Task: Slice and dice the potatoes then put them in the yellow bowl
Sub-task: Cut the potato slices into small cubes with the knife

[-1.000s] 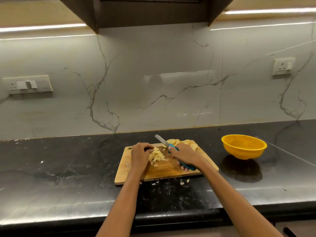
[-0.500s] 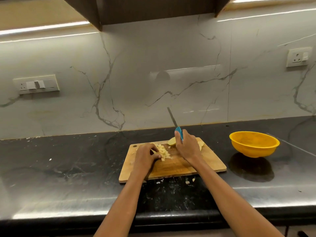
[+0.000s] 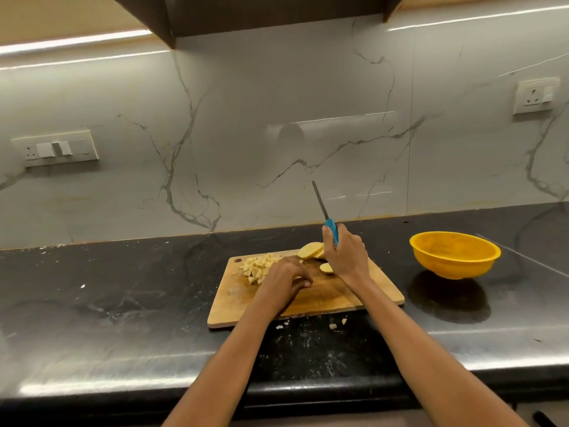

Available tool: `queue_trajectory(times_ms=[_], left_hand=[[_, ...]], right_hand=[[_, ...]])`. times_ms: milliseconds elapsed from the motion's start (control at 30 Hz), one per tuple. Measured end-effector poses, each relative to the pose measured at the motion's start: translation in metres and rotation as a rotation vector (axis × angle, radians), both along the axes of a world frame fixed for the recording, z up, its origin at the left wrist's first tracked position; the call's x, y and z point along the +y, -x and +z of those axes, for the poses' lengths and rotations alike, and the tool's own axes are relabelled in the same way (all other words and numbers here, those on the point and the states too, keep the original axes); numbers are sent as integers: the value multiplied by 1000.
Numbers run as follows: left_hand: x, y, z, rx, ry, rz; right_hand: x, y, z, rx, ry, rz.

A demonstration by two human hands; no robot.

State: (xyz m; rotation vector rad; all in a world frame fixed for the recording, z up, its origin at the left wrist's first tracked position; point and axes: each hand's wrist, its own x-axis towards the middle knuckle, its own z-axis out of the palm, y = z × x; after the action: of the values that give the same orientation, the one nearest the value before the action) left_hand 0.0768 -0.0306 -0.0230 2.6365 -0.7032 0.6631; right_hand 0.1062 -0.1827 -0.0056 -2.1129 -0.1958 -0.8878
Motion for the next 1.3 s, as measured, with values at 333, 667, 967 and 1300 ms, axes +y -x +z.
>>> queue_trajectory(times_ms=[333, 667, 967, 1300], left_hand=[[-4, -8, 1, -116, 35, 302], [-8, -17, 9, -97, 132, 395], [-50, -26, 9, 325, 179, 48], [-48, -35, 11, 491, 395, 0]], right_hand=[[-26, -13, 7, 35, -118, -71], [-39, -20, -5, 80, 22, -221], [-32, -28, -7, 54, -85, -181], [-31, -27, -8, 36, -36, -159]])
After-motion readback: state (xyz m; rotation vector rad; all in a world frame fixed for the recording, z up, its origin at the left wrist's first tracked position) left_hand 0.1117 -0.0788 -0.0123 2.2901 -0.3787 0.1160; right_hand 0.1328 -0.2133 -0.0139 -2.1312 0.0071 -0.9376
